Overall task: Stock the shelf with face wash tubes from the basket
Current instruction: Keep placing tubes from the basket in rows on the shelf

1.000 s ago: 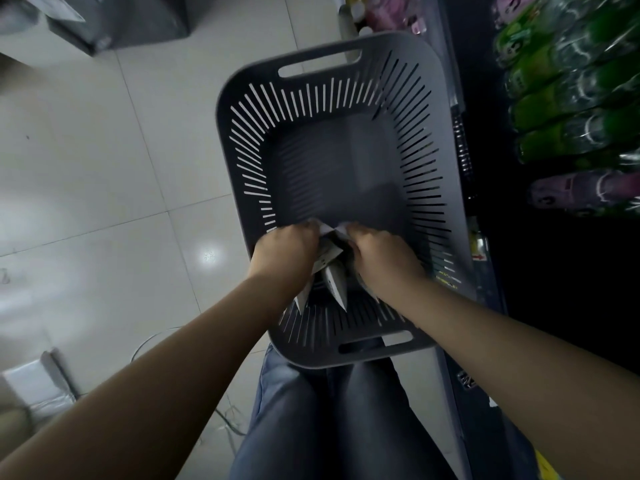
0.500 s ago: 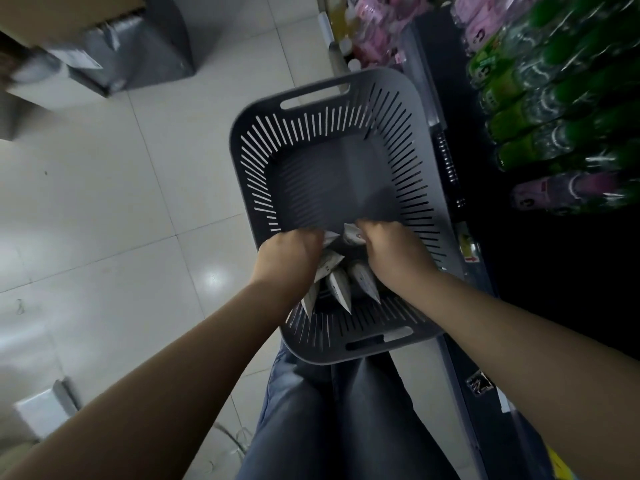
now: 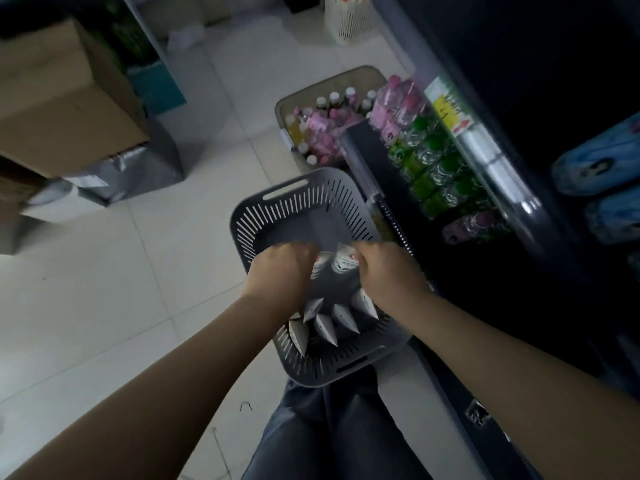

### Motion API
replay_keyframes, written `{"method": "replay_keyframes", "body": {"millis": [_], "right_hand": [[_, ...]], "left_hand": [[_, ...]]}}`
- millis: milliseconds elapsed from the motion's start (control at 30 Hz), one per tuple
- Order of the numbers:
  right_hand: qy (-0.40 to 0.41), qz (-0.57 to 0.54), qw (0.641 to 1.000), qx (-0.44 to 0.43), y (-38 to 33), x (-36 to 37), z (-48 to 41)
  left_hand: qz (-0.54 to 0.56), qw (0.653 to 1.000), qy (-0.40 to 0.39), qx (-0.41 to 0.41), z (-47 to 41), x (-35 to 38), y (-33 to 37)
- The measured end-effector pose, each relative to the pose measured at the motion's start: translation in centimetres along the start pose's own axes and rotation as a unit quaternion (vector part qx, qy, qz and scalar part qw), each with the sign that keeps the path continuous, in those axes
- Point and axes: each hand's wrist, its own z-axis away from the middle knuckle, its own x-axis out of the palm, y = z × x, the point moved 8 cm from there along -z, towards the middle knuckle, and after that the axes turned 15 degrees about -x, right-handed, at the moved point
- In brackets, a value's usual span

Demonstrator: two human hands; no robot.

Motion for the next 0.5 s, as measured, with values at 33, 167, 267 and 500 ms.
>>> {"method": "replay_keyframes", "body": {"millis": [33,167,267,500], "right_hand": [[0.008,0.003,1.000,0.004,-0.2,-1.1,0.4],[0.036,0.022,0.999,0.025,-1.3,-5.4,1.9],[0.062,0.042,0.997,0.035,-2.1,-8.5,3.2],[0.125,0.059,0.987,0.087,-3.3,-15.7,7.8]], "left_hand": [[-0.002,1.000,0.006,0.010,0.2,-1.0,0.3],[-0.007,0.998,0.027,0.049,1.3,-4.6,1.3],[-0.006,0.996,0.052,0.076,2.2,-7.5,2.5],[-0.004,0.987,0.111,0.120,3.8,-14.2,5.2]]}}
